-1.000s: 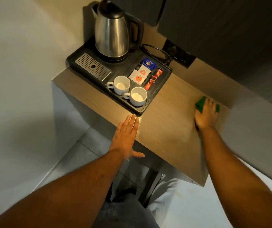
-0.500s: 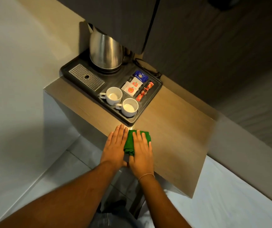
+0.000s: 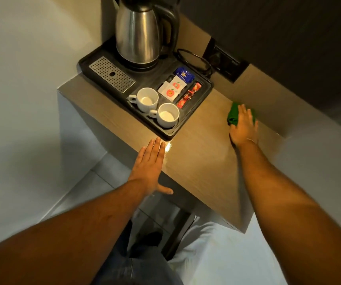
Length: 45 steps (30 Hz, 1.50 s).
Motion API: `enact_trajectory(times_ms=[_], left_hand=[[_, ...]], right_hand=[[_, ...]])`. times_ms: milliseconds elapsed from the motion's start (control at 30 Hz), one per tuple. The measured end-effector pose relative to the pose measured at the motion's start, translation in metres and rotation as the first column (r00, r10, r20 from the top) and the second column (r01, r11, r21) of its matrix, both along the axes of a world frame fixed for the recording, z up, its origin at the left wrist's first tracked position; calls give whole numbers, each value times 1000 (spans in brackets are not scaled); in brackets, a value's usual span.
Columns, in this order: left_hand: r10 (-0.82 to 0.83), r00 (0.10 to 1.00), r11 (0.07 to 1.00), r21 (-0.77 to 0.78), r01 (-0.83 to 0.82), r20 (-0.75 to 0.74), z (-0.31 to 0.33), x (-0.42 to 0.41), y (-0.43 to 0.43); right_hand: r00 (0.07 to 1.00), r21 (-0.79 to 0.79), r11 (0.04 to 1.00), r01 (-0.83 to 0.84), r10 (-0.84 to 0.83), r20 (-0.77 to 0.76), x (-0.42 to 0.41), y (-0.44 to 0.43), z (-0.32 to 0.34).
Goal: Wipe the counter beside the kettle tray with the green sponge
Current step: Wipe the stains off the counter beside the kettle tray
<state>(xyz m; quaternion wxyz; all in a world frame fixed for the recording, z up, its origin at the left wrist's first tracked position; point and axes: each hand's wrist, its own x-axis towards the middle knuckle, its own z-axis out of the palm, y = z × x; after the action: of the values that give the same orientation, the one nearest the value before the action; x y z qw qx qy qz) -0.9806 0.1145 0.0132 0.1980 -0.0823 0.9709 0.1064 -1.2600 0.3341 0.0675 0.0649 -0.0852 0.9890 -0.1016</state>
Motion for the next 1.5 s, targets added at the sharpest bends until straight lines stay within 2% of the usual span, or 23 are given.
enact_trajectory(times_ms=[167,267,433,500,600,667,733,800,900,1033,1133,1200,1267,1333,1400,1500], left_hand=[[-11,1000,1000,-9,12,25,5,-1,0],[-4,1000,1000,-2,4,20,10,0,0],[11,1000,1000,8,-11,3,14,0,1],[3,1000,1000,13,-3,-24,13,2,2],[24,998,1000,13,-23,-59,9,3,5],[8,998,1000,-15,-8,-59,7,3,3],[-32,998,999,-25,30,-57,5,4,-3],[-57,996,998,-16,56,-72,2,6,-9],[-74,992,997,-9,74,-105,0,10,-12],[-43,989,997,53,51,-143,6,14,-5],[-14,973,983,173,55,-231,15,17,-5],[-2,945,978,196,70,-328,25,17,-10],[14,913,980,186,69,-408,39,11,-18],[52,884,987,158,25,-464,56,3,-30],[106,856,992,116,-55,-505,75,-1,-43],[209,834,977,74,-199,-510,99,11,-65]], right_hand=[[938,-91,936,340,-344,-36,39,90,-2],[926,-39,925,377,-378,-9,84,104,-6],[989,-52,988,146,-147,-18,217,33,-34],[999,-97,995,-36,35,-13,250,-24,-46],[960,-134,953,-272,278,33,240,-83,-43],[948,-152,939,-308,316,30,206,-86,-32],[975,-154,965,-214,220,24,172,-62,-19],[999,-124,992,-23,20,-26,138,-16,-8],[961,-48,960,276,-275,13,107,64,6],[932,-39,932,362,-360,45,121,88,15],[874,-179,856,485,-482,66,144,67,21],[850,-263,814,518,-525,49,159,45,28],[875,-341,821,458,-484,10,169,15,36],[929,-469,818,332,-370,10,178,-25,46],[976,-548,816,182,-216,3,192,-68,57],[991,-607,785,-126,67,-120,211,-130,68]])
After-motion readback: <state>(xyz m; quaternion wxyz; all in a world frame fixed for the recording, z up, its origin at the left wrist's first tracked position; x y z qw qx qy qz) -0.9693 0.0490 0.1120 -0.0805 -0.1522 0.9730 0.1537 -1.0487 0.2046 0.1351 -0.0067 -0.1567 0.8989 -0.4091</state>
